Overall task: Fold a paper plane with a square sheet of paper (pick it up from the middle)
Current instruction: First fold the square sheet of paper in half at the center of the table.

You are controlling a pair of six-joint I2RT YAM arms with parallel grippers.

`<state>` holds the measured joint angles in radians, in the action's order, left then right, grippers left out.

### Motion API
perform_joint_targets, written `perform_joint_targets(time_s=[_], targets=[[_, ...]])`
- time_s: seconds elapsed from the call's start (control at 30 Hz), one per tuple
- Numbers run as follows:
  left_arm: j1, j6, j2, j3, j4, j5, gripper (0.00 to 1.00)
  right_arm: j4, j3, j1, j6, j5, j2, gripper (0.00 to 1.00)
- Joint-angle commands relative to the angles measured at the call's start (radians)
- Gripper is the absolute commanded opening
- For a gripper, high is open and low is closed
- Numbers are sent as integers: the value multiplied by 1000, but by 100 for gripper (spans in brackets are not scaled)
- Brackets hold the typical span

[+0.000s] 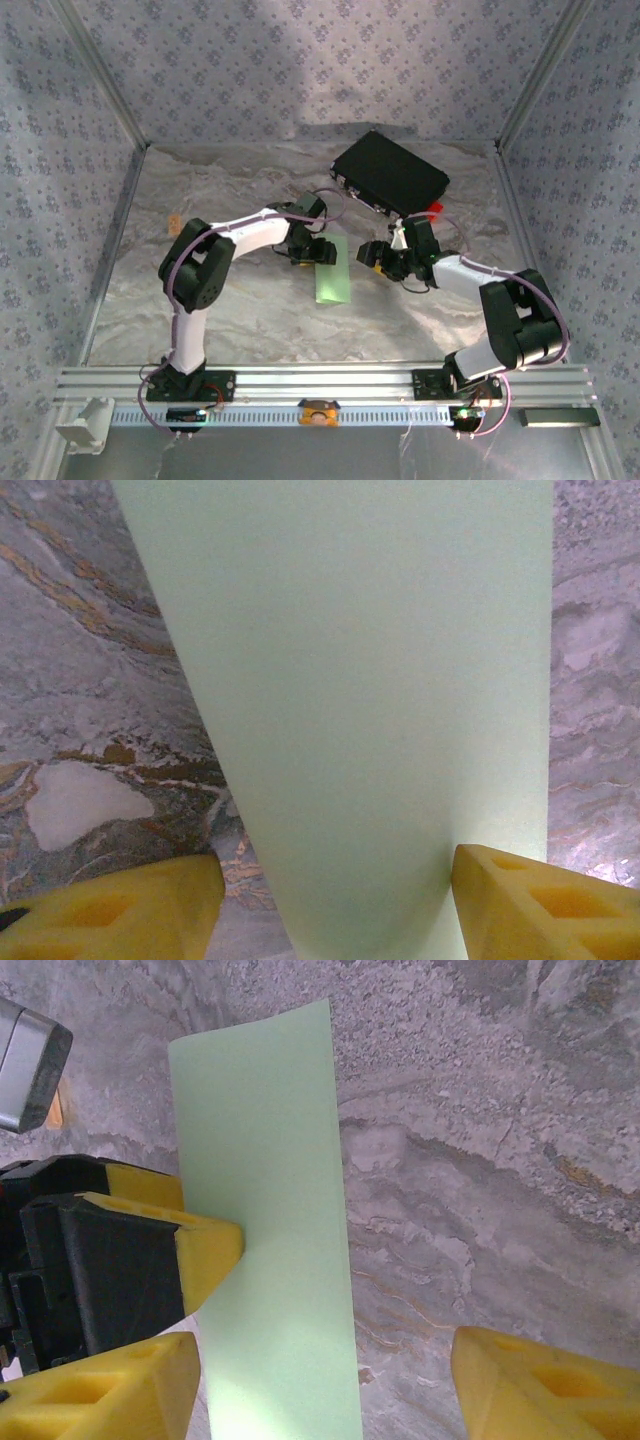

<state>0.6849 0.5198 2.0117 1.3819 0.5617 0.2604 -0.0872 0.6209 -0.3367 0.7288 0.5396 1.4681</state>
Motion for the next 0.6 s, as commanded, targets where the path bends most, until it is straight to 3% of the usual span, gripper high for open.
perform_joint_targets(time_s=[0.0,0.4,0.57], targets=[[12,-28,87,-15,-4,-49,65,-14,28,-11,5,20,21,65],[24,-12,81,-21,-18,-65,65,-84,93,-71,35,86,175,29],[30,4,71,-38,-35,-66,65,-95,125,-89,39,95,243,20]])
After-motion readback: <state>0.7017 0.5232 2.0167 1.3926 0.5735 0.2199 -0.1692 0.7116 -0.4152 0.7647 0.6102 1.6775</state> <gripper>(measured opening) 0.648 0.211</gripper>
